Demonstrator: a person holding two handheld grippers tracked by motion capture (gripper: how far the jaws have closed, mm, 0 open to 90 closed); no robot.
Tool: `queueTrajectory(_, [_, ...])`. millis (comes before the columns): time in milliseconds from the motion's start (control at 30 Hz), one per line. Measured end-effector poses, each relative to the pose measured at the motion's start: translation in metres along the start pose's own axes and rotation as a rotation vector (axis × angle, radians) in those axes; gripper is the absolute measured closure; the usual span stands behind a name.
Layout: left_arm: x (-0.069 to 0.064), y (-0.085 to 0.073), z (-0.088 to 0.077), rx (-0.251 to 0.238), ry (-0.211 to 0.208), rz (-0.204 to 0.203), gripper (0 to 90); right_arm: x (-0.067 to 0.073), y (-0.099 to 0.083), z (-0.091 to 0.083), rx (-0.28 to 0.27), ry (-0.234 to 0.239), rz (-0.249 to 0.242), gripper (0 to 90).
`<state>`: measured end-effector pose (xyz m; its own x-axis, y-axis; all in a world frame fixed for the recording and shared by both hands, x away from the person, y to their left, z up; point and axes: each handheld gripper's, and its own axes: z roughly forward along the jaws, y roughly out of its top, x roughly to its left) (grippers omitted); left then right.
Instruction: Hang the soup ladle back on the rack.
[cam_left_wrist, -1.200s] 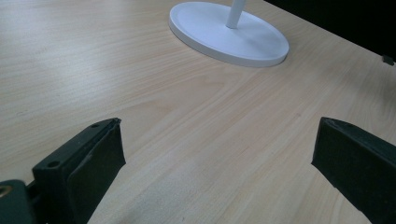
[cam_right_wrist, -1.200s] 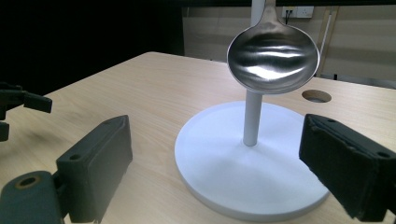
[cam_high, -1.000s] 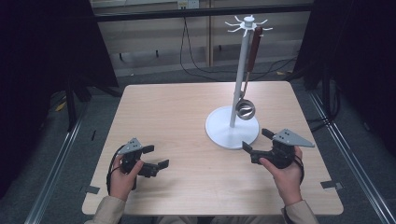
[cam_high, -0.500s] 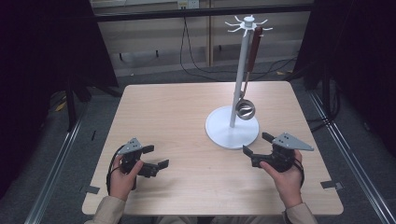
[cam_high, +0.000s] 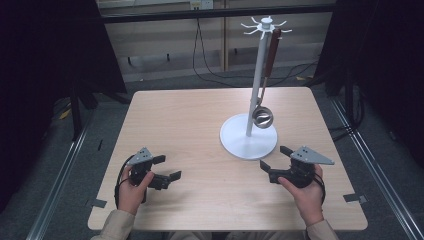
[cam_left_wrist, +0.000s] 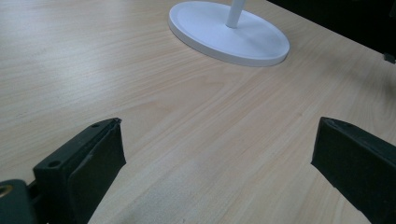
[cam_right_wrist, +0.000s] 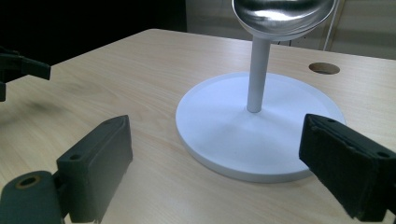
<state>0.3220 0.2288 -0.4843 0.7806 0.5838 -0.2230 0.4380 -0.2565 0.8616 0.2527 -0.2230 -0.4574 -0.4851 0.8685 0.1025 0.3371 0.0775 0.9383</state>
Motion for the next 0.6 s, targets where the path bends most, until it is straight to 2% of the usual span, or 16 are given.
queueTrajectory(133, [0.0, 0.0002, 0.0005, 0.004, 0.002, 0.007, 2.2, -0.0004, -0.0023, -0.0001, 0.016, 0.006, -0.016, 9.6])
queueTrajectory(600, [0.0, -0.001, 0.0029, 0.016, -0.005, 0.006, 2.2, 0.001, -0.0079, 0.0016, 0.037, 0.014, -0.021, 9.9])
